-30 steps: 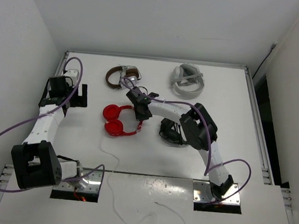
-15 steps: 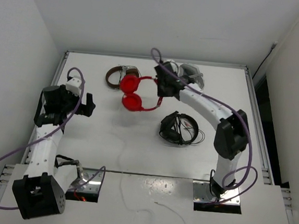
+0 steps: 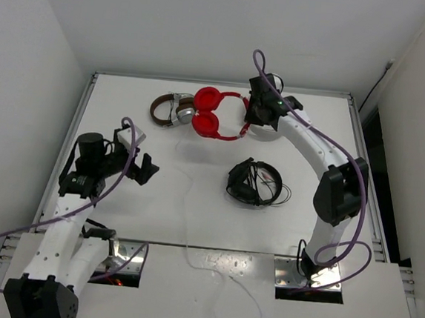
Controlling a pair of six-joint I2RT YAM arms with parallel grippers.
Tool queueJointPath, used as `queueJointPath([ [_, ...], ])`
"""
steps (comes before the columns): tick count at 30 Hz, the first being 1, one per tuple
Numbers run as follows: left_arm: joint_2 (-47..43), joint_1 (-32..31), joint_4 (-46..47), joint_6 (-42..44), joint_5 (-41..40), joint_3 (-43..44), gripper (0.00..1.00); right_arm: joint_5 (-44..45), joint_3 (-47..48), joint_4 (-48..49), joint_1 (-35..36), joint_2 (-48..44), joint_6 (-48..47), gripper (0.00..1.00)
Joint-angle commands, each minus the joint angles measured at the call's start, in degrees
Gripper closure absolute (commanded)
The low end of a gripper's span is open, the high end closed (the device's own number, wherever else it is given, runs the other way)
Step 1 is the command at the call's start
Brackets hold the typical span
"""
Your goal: Wrap the headphones
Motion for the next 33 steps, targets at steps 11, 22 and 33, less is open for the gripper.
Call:
queueJointPath([
  [11,15.8,-25.0,5.1,-4.6,-13.4,1.5,0.08,0.3,3.6,4.8,-1.1,-4.4,5.0,1.0],
  [22,25.9,-31.8,13.3,-17.9,-21.7,-0.2,0.05,-0.7,0.5,5.3,-4.0,-6.2,8.7,1.0],
  [33,28.3,-32.3,18.7,-24.0,-15.0,-2.0,0.05,-1.2,-0.7,5.3,-4.5,-6.7,9.2,1.0],
])
